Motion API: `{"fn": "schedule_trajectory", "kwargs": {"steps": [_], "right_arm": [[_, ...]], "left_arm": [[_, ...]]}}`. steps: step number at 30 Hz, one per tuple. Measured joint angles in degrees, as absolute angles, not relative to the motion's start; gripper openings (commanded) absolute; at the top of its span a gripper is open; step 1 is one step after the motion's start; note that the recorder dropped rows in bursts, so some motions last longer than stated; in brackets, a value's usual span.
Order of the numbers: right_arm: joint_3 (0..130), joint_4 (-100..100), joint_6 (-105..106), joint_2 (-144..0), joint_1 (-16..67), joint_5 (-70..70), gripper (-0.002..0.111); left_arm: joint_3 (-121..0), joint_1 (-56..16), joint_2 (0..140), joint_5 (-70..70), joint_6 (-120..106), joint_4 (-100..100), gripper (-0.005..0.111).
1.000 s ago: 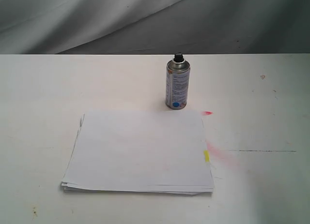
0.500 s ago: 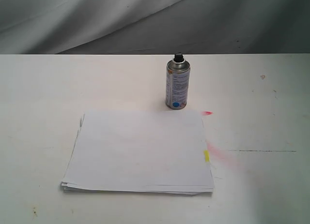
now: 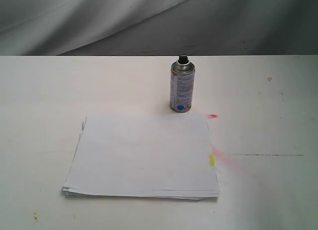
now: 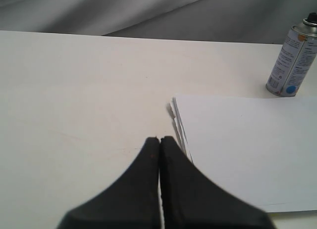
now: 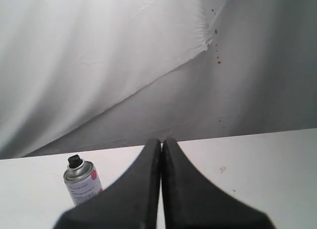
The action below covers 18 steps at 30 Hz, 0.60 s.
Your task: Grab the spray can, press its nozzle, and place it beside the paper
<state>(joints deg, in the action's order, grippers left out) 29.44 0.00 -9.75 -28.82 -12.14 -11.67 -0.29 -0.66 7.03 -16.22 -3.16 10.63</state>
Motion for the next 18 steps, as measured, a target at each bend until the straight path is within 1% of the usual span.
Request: {"fn": "schedule_trajectory", "kwargs": {"steps": [4,10,13,18], "right_arm": [[36.68,0.0,-9.75,-40.67,-10.3,-11.67,0.0],[47.79,-1.86,-9.15,-56.71,0.0,-11.1,0.0],[50.55,-2.63,-9.15,-64.54,4.24,-7.15,0.0],[50.76,-3.06,-9.15,-76.16,9.3,4.58,0.0]], "left_arm": [[-0.29,-0.66,7.03,-16.22,-3.16,10.63,0.0],[-0.29,-0.66,7.03,-16.22,-3.16,10.63,0.0],[-0.29,-0.66,7.03,-16.22,-3.16,10.63,0.0],[-0.29,-0.66,7.03,-16.22,-3.16,10.63,0.0]]}}
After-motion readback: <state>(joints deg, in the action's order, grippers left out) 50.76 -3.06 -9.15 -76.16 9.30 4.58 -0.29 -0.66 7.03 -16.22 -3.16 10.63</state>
